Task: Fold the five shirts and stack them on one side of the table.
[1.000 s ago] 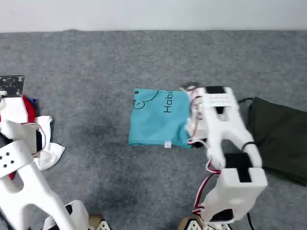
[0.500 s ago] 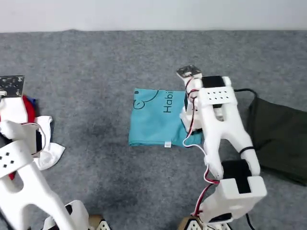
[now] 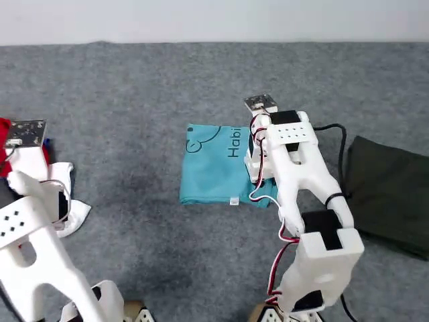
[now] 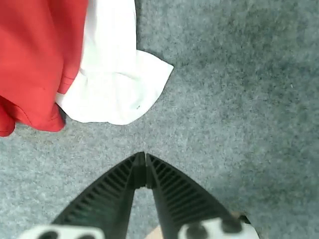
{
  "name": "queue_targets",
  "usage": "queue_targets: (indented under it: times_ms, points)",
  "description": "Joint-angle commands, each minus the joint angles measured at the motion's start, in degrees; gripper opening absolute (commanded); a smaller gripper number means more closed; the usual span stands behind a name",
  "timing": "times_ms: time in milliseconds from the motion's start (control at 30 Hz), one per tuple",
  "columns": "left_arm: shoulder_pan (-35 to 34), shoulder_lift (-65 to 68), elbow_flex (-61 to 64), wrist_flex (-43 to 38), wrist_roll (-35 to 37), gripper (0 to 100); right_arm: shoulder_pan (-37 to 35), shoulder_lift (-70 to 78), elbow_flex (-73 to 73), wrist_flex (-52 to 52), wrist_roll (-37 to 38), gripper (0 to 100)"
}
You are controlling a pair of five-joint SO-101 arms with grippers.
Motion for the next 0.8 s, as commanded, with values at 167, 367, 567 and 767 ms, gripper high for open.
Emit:
queue_targets:
  times_ms: [167,367,567,767]
  points:
    - [-0.2,-1.8,-0.4,0.4,-0.3,0,0.2,1.3,-3.2,-1.6,-0.3,0.7]
    - [-0.2,-1.8,-0.3,0.4,-0.3,0,4.9,-1.6,-5.7,1.3,-0.1,0.9]
    - [-0.2,-1.8,-0.5,0.4,-0.3,0,12.0,-4.5,-7.0,1.7,5.5,0.9]
    - [0.0,-1.8,-0.4,0.4,-0.3,0,14.6,-2.6,-6.9,1.7,8.3,0.9]
